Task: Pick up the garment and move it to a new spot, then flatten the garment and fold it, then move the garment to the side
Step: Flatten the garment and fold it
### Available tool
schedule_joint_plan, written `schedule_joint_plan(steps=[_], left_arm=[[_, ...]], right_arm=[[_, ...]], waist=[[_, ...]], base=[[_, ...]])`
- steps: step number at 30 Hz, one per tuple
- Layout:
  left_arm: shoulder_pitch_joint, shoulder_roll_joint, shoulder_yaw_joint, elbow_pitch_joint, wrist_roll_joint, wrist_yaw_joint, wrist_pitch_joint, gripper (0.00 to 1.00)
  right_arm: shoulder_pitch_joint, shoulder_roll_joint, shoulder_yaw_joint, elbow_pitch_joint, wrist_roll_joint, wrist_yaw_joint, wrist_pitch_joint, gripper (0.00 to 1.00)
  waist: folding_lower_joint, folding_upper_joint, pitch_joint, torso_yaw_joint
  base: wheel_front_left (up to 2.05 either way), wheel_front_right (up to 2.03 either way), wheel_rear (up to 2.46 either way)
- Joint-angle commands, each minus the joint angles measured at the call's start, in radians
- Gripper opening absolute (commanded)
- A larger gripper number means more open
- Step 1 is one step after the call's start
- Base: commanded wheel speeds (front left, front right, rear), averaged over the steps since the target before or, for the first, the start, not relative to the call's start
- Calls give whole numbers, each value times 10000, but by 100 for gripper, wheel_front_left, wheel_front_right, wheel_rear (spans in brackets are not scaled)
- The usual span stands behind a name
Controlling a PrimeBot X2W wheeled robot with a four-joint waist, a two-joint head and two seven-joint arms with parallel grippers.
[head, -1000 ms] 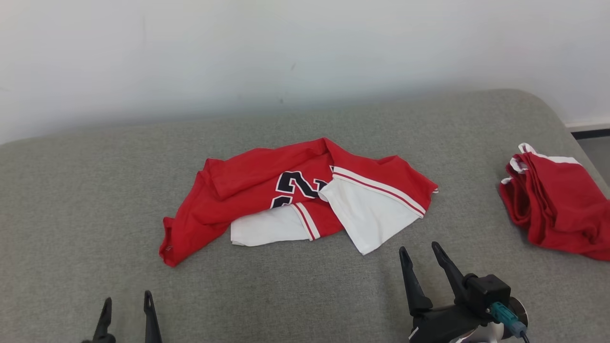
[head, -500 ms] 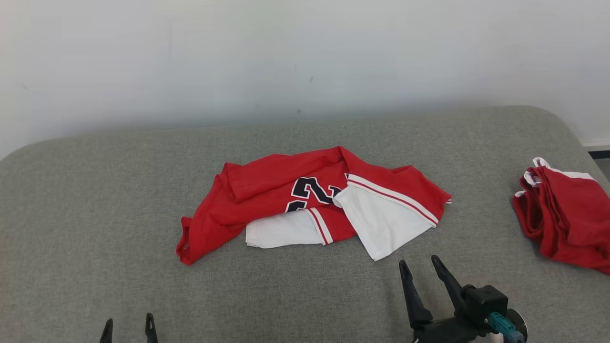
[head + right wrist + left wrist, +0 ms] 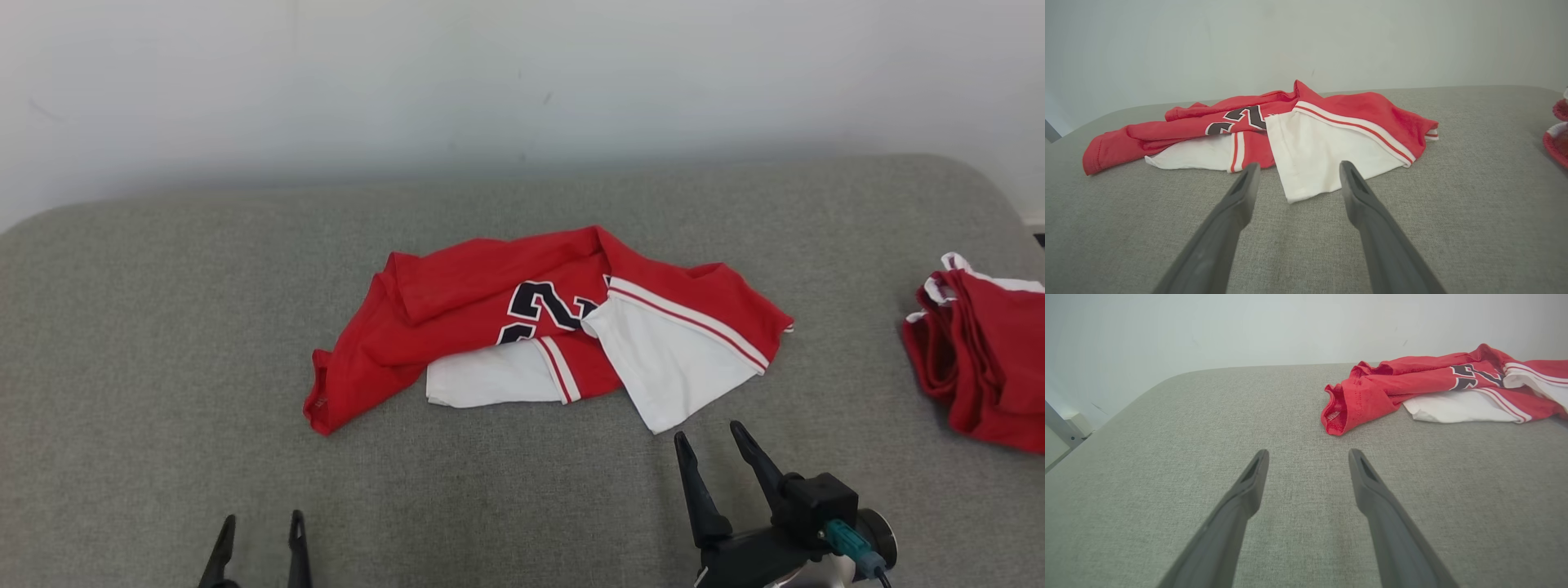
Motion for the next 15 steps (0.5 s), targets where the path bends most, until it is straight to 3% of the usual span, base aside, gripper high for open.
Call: schedule_joint_plan(steps=[1,10,15], left_arm=[[-201,-32,-122,46,-38,-19,-31,100],[-923,-35,-1051,34,-527,194,-31,100],[-1112,-36,-1365,90,-703,265,-31,100]], right_arm=[[-159,10,35,37,-103,-23,3,100],[-979,13,-133,610,-699,-23,3,100],[-1387,10,-316,1548,-1099,-23,3,100]], waist=[[-1,-1,388,113],[-1,-1,1376,573],[-1,-1,1647,869]], base=[[0,0,0],[0,0,0],[0,0,0]])
